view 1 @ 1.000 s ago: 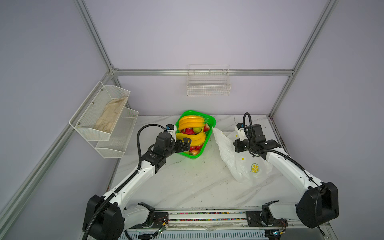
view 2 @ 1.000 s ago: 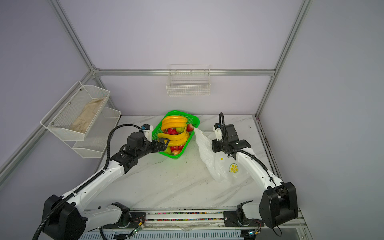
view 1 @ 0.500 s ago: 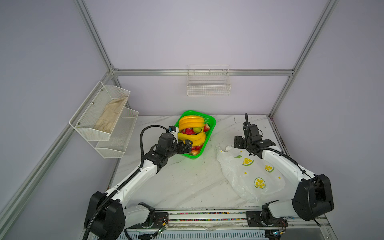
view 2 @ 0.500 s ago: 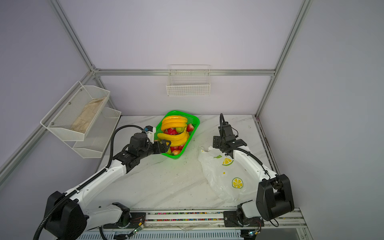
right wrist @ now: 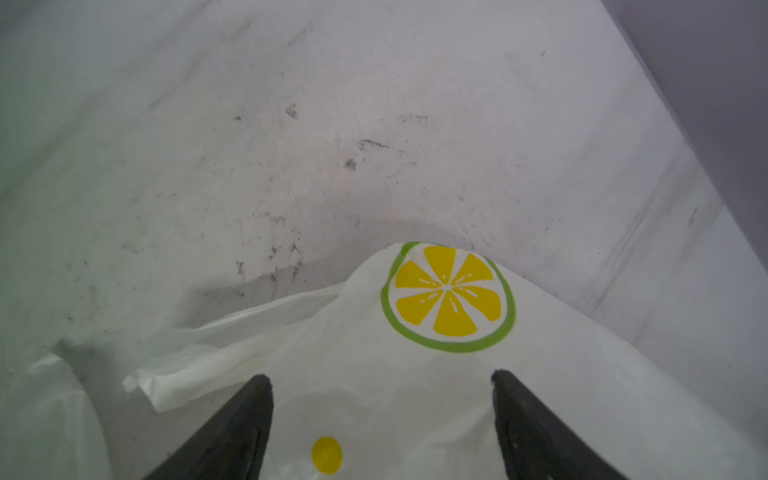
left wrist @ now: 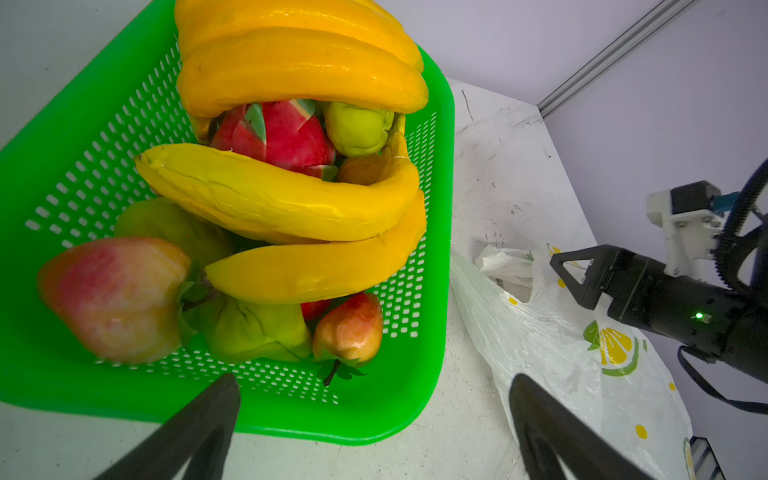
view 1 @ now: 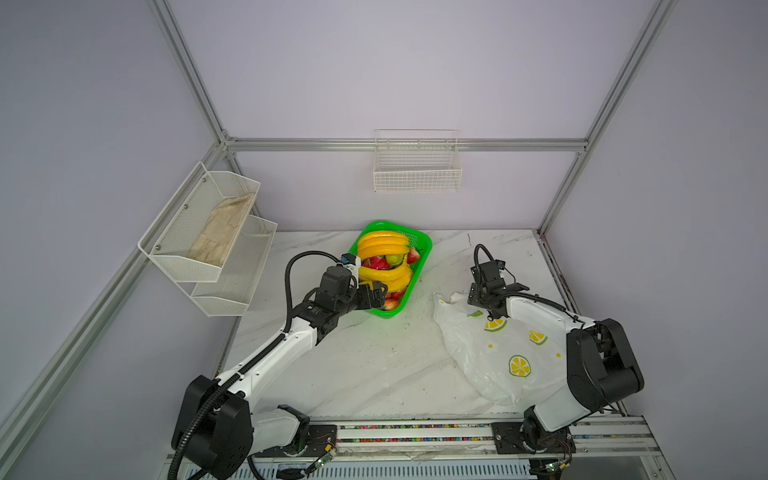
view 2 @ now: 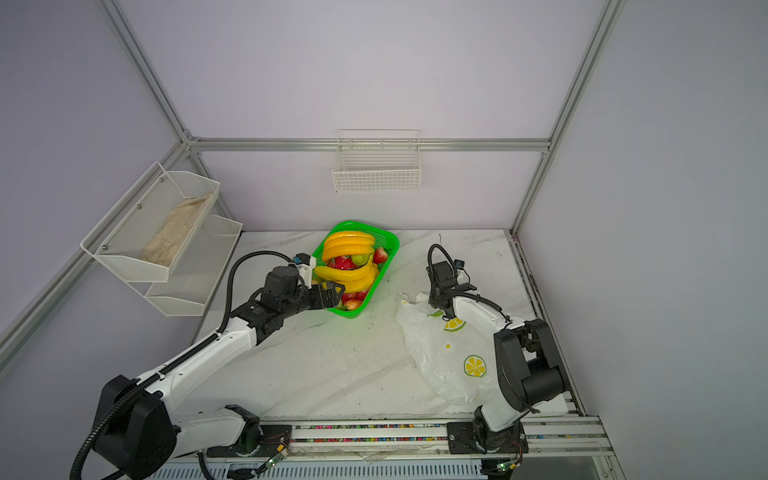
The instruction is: Place the fake fruits into the plastic bag and tie a complex knot
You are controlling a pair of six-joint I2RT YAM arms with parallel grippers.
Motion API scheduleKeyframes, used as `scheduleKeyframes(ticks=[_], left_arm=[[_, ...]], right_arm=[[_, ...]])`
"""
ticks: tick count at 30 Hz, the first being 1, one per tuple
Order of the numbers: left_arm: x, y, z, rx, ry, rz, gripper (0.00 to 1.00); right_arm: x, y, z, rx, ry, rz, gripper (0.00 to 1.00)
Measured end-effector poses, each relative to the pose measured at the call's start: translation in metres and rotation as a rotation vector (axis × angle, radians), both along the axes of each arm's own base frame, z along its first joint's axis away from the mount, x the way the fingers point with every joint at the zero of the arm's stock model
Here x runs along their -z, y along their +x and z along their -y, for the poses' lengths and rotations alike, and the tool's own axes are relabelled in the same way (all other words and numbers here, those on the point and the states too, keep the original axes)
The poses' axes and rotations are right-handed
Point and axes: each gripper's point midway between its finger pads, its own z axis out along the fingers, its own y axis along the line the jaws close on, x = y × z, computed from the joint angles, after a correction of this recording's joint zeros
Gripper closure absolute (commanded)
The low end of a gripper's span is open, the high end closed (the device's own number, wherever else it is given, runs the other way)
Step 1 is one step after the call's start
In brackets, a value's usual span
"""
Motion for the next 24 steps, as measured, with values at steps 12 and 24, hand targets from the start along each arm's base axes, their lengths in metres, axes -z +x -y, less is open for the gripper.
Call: scheduleKeyframes(ticks=[12, 24], left_arm=[[-0.004, -0.002, 0.002, 0.001, 0.001, 0.012, 0.0], [-0.008, -0.003, 0.001, 0.0, -0.004, 0.023, 0.0]], right_arm=[[-0.018, 0.017, -0.029, -0.121, 0.106, 0.072, 1.0], [-0.062, 0.022, -0.07, -0.297, 0.256, 0.093, 0.2]])
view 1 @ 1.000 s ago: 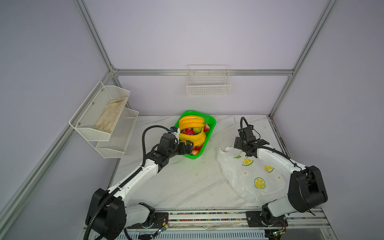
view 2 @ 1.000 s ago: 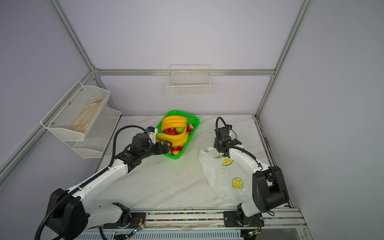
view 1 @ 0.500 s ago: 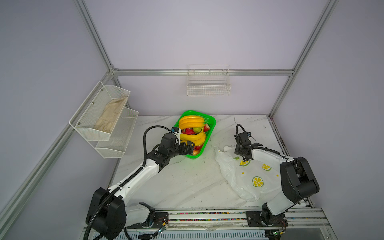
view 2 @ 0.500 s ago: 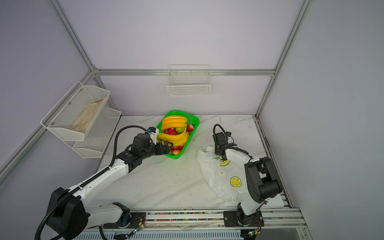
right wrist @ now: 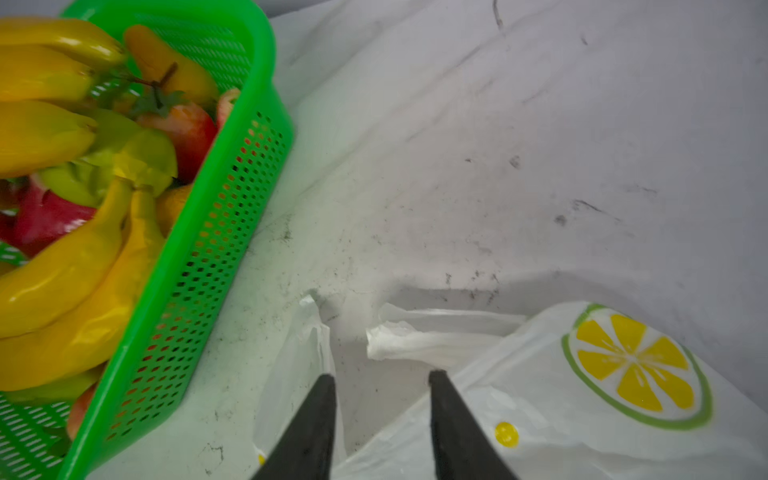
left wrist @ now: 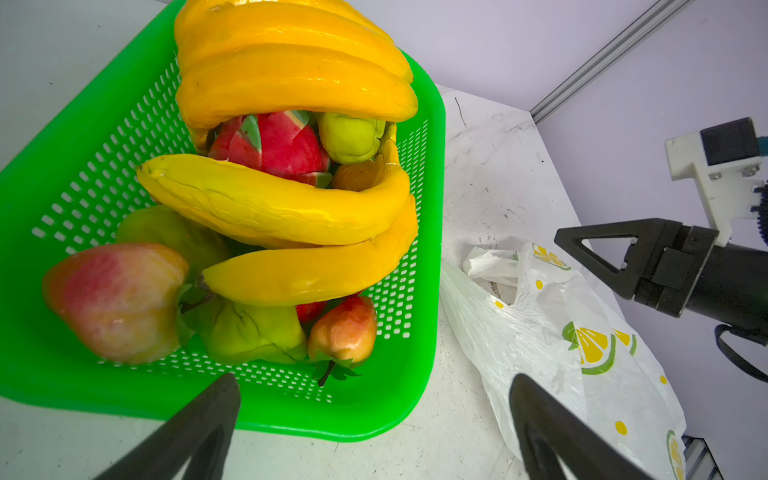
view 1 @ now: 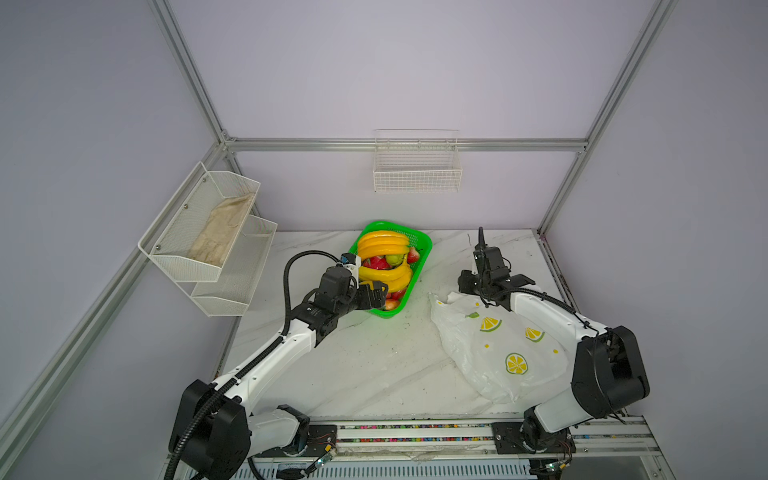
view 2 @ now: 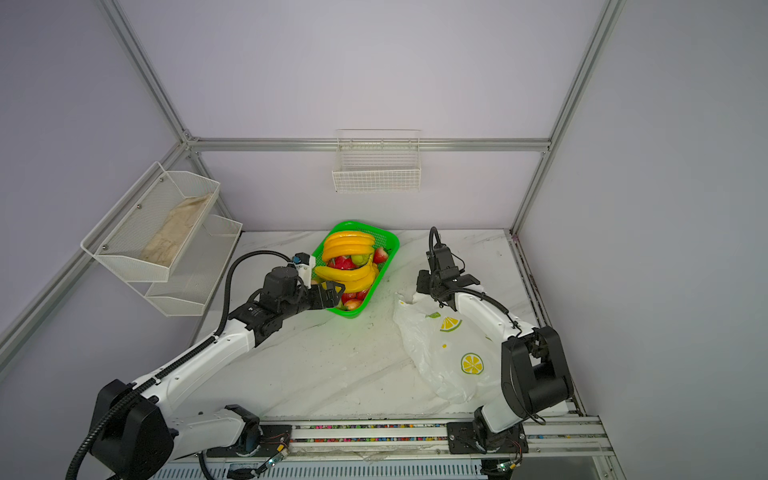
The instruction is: Place the fake fruits into the plastic bag and tie a complex knot
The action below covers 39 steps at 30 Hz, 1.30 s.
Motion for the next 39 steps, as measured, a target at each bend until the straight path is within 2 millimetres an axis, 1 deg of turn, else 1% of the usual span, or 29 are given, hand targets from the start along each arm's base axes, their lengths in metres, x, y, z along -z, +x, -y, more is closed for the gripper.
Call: scheduleKeyframes(ticks=[1, 3, 6, 8, 9, 10, 12, 14, 16, 19, 21, 24, 28, 33, 35, 36, 37, 39], left_arm=[[0.0, 0.0, 0.0, 0.0, 0.0, 0.0, 0.0], [0.0, 0.0, 0.0, 0.001, 0.0, 0.0, 0.0], [0.0, -0.001, 0.001, 0.005, -0.001, 0.0, 0.0], [0.0, -0.002, 0.003, 0.01, -0.002, -0.001, 0.0], [0.0, -0.002, 0.004, 0.014, -0.003, -0.001, 0.0], [0.0, -0.003, 0.005, 0.018, -0.005, -0.001, 0.0], [0.0, -0.003, 0.006, 0.023, -0.007, -0.003, 0.0], [0.0, -0.004, 0.007, 0.028, -0.01, -0.004, 0.0], [-0.001, -0.004, 0.007, 0.03, -0.012, -0.004, 0.0], [-0.002, -0.003, 0.008, 0.03, -0.014, 0.0, 0.0], [-0.002, -0.003, 0.008, 0.03, -0.015, 0.001, 0.0], [-0.002, -0.003, 0.008, 0.029, -0.018, 0.0, 0.0], [-0.002, -0.003, 0.008, 0.027, -0.021, -0.001, 0.0], [-0.004, -0.004, 0.007, 0.026, -0.023, 0.006, 0.0], [-0.005, -0.004, 0.007, 0.024, -0.022, 0.009, 0.0], [-0.005, -0.004, 0.007, 0.023, -0.022, 0.009, 0.0], [-0.005, -0.004, 0.007, 0.022, -0.022, 0.009, 0.0], [-0.005, -0.004, 0.006, 0.021, -0.021, 0.009, 0.0]], right_arm=[[0.002, -0.007, 0.009, 0.035, -0.021, -0.015, 0.12], [0.003, -0.026, 0.029, 0.102, -0.046, -0.025, 0.09], [0.002, -0.051, 0.061, 0.191, -0.017, -0.03, 0.06], [0.007, -0.061, 0.079, 0.248, 0.016, -0.039, 0.05], [0.013, -0.064, 0.085, 0.277, 0.033, -0.05, 0.05], [0.019, -0.065, 0.086, 0.285, 0.051, -0.062, 0.05], [0.033, -0.064, 0.078, 0.283, 0.097, -0.092, 0.05], [0.047, -0.058, 0.071, 0.284, 0.137, -0.113, 0.05], [0.062, -0.052, 0.063, 0.287, 0.175, -0.133, 0.06], [0.082, -0.04, 0.056, 0.299, 0.202, -0.151, 0.08], [0.091, -0.032, 0.052, 0.296, 0.201, -0.159, 0.1], [0.099, -0.012, 0.037, 0.265, 0.182, -0.159, 0.15], [0.105, 0.02, 0.002, 0.187, 0.147, -0.135, 0.19], [0.109, 0.048, -0.032, 0.111, 0.07, -0.088, 0.27], [0.111, 0.058, -0.04, 0.092, 0.027, -0.068, 0.33], [0.112, 0.063, -0.045, 0.083, 0.006, -0.059, 0.39], [0.113, 0.066, -0.048, 0.074, -0.013, -0.054, 0.48], [0.115, 0.07, -0.048, 0.065, -0.052, -0.045, 0.63]])
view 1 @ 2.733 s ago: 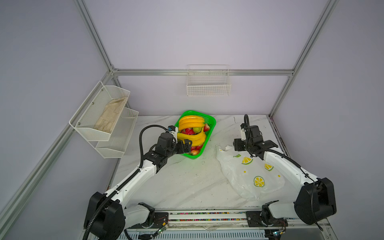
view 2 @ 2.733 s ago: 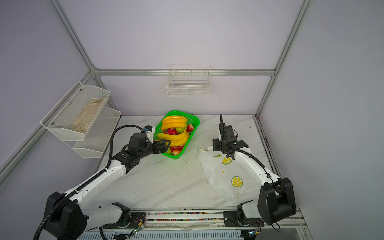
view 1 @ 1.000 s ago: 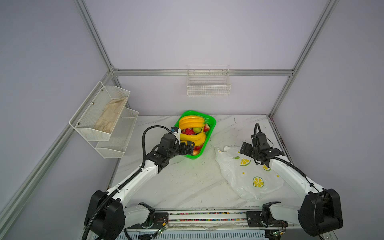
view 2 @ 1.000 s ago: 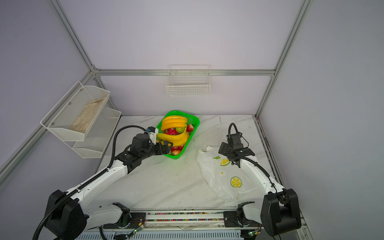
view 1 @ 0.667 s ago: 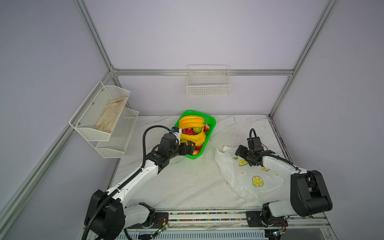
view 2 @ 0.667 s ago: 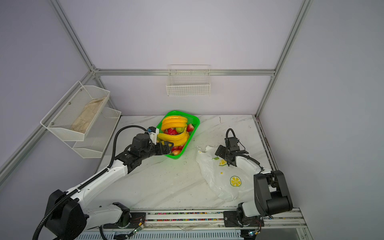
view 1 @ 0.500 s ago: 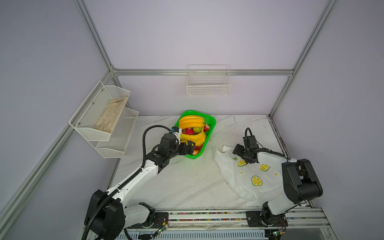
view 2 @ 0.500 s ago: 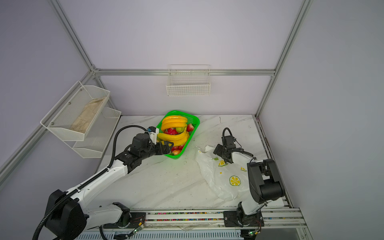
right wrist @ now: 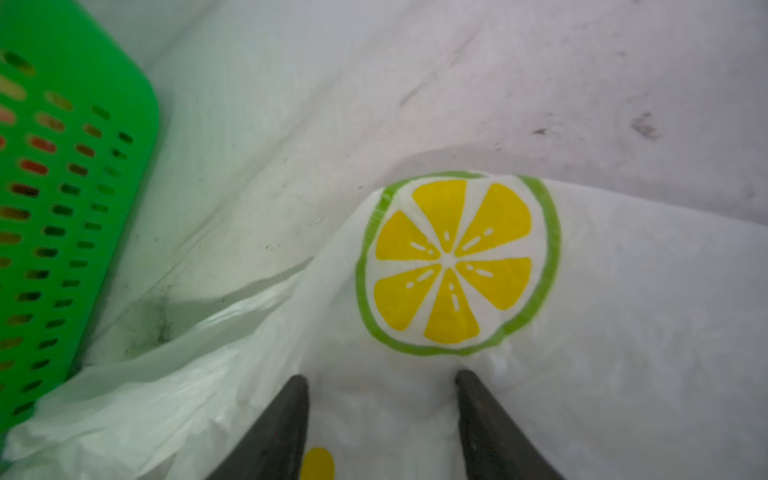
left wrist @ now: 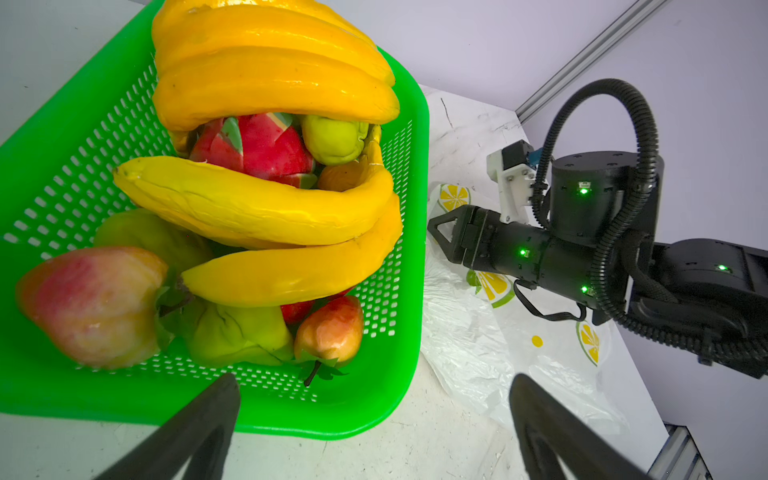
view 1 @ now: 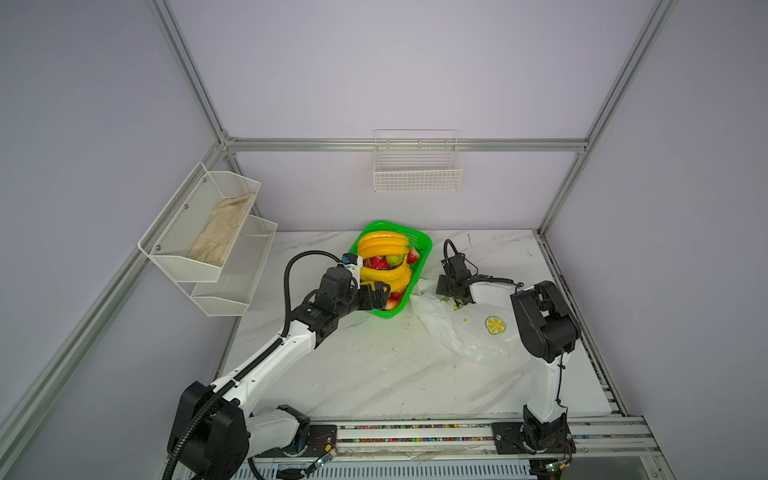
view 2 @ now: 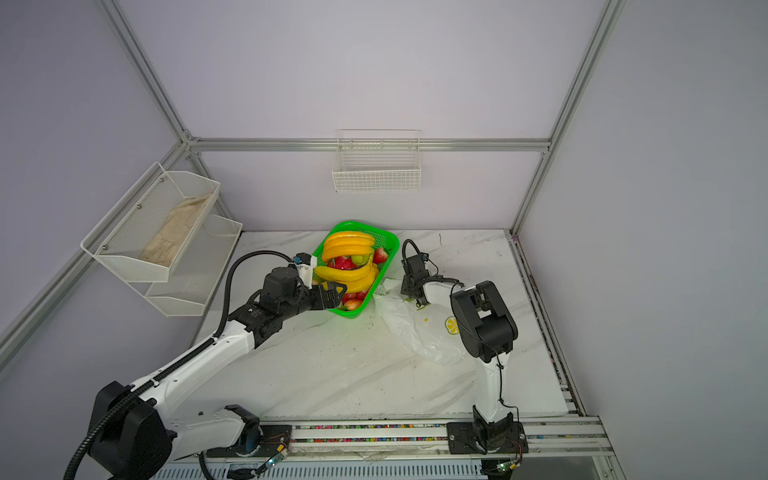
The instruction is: Place the fake fruits into the plastic bag and tie a complex knot
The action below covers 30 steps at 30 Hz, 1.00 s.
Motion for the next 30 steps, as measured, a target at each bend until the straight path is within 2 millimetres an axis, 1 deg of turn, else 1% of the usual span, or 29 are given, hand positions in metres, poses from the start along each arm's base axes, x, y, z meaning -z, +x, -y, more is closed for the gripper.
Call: scheduleKeyframes(ticks=[4, 5, 8, 11, 14, 16, 19, 22, 25, 26, 28, 30], left_arm=[[0.0, 0.0, -0.001, -0.005, 0.004, 0.001, 0.0], [0.0, 0.001, -0.001, -0.007, 0.005, 0.002, 0.0], [0.0, 0.001, -0.002, -0.012, 0.009, 0.003, 0.0], [0.001, 0.001, -0.002, -0.013, 0.011, 0.002, 0.0], [0.001, 0.001, -0.002, -0.014, 0.011, 0.002, 0.0], [0.001, 0.001, -0.002, -0.012, 0.01, 0.002, 0.0], [-0.002, 0.001, 0.002, 0.004, -0.006, 0.01, 0.0], [-0.012, 0.001, 0.009, 0.036, -0.047, 0.035, 0.01], [-0.029, 0.002, 0.02, 0.071, -0.125, 0.077, 0.03], [-0.036, 0.002, 0.024, 0.084, -0.156, 0.093, 0.03], [-0.049, 0.0, 0.031, 0.115, -0.214, 0.123, 0.03], [-0.062, -0.002, 0.037, 0.146, -0.268, 0.148, 0.03]], right_arm=[[0.0, -0.004, 0.009, -0.032, -0.102, -0.002, 0.97], [-0.001, -0.005, 0.01, -0.05, -0.123, -0.005, 1.0], [-0.006, -0.015, 0.016, -0.111, -0.189, -0.022, 1.0], [-0.025, -0.025, 0.015, -0.2, -0.196, -0.012, 1.0], [-0.066, -0.037, 0.005, -0.308, -0.107, 0.053, 1.0], [-0.104, -0.049, 0.0, -0.373, -0.025, 0.124, 1.0], [-0.16, -0.071, 0.001, -0.449, 0.094, 0.252, 1.0], [-0.206, -0.095, 0.005, -0.516, 0.199, 0.377, 1.0], [-0.243, -0.115, 0.007, -0.588, 0.288, 0.483, 1.0], [-0.252, -0.119, 0.006, -0.611, 0.309, 0.509, 1.0], [-0.267, -0.127, 0.003, -0.658, 0.348, 0.55, 1.0], [-0.276, -0.133, -0.002, -0.694, 0.386, 0.569, 1.0]])
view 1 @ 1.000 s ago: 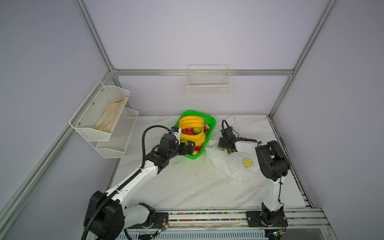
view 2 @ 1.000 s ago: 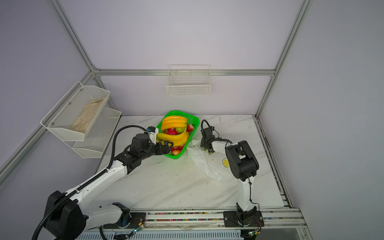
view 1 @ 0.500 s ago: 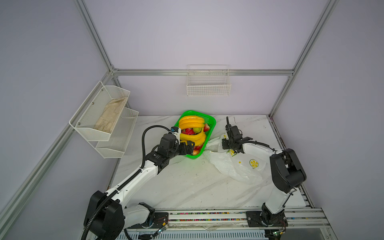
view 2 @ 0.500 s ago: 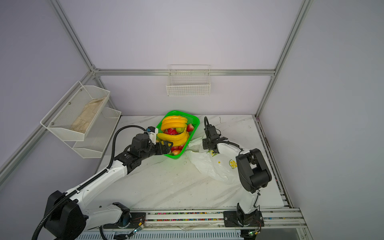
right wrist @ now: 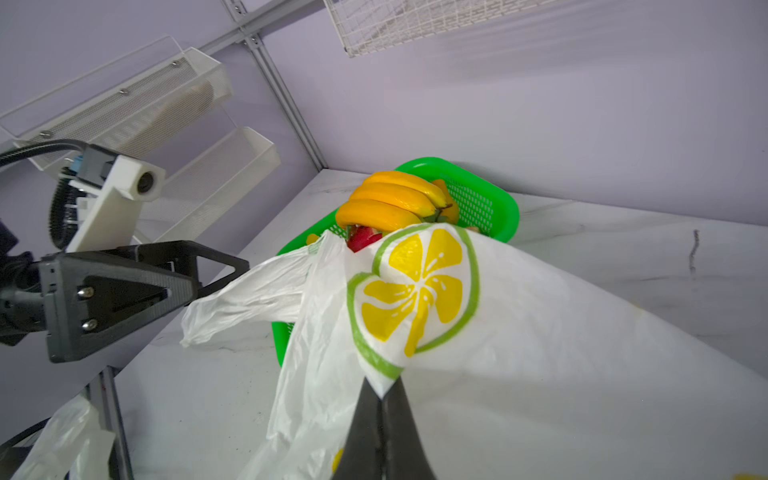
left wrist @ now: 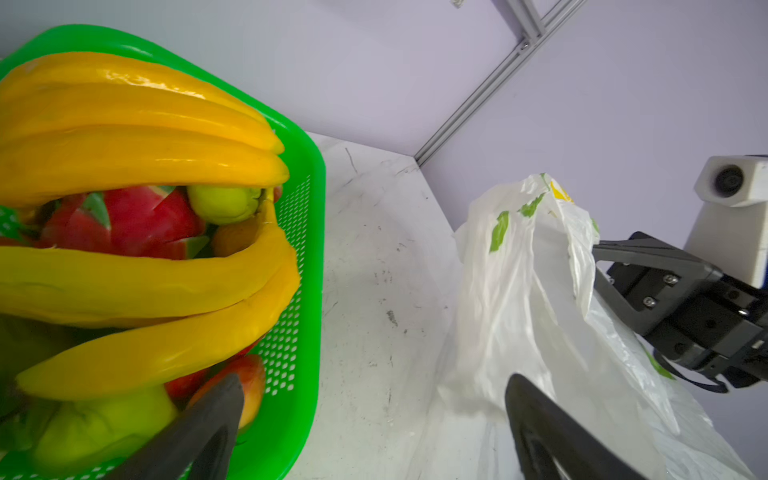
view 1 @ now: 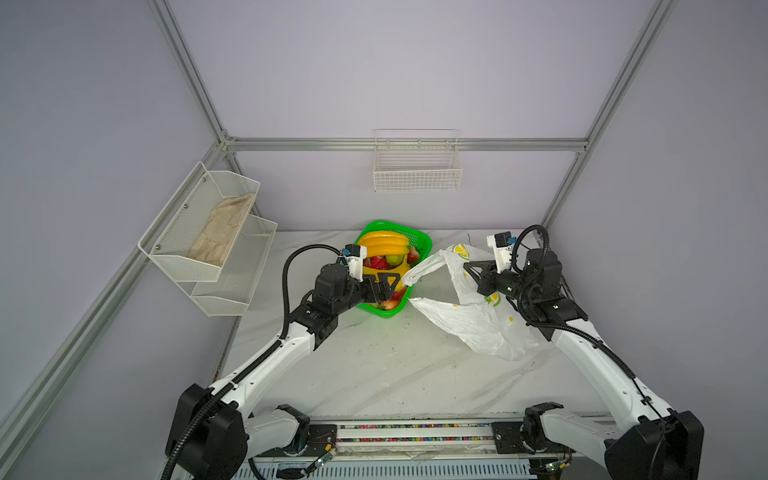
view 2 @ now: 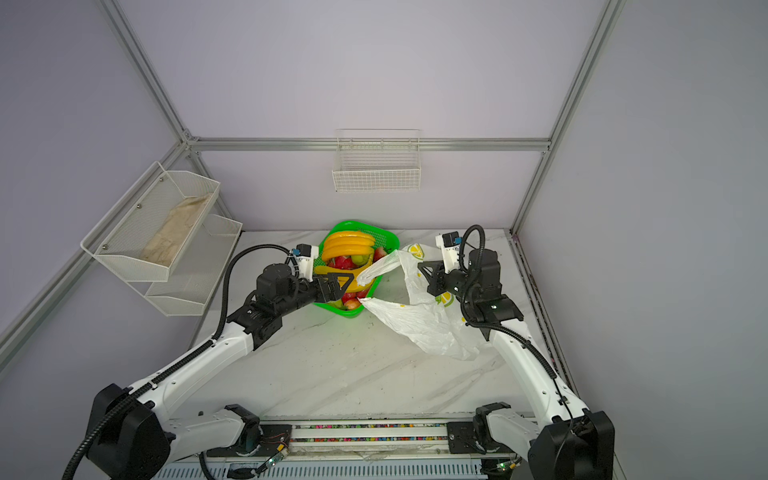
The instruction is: Place the fake fruits into the plastic bag and tie a complex knot
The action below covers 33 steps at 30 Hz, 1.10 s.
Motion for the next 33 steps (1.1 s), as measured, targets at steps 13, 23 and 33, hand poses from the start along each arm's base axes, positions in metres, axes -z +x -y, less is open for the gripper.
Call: scheduleKeyframes(ticks=[13, 23, 33], left_arm=[[-0.045, -0.022, 0.032, 0.161, -0.207, 0.106, 0.04], [-0.024, -0.007, 0.037, 0.144, -0.179, 0.081, 0.24], [-0.018, 0.008, 0.038, 0.112, -0.109, 0.117, 0.19]], right_arm=[[-0.029, -0.01, -0.024, -0.162, 0.261, -0.048, 1.0], [-0.015, -0.018, -0.039, -0.3, 0.295, -0.118, 1.0], [0.008, -0.023, -0.047, -0.392, 0.285, -0.197, 1.0]])
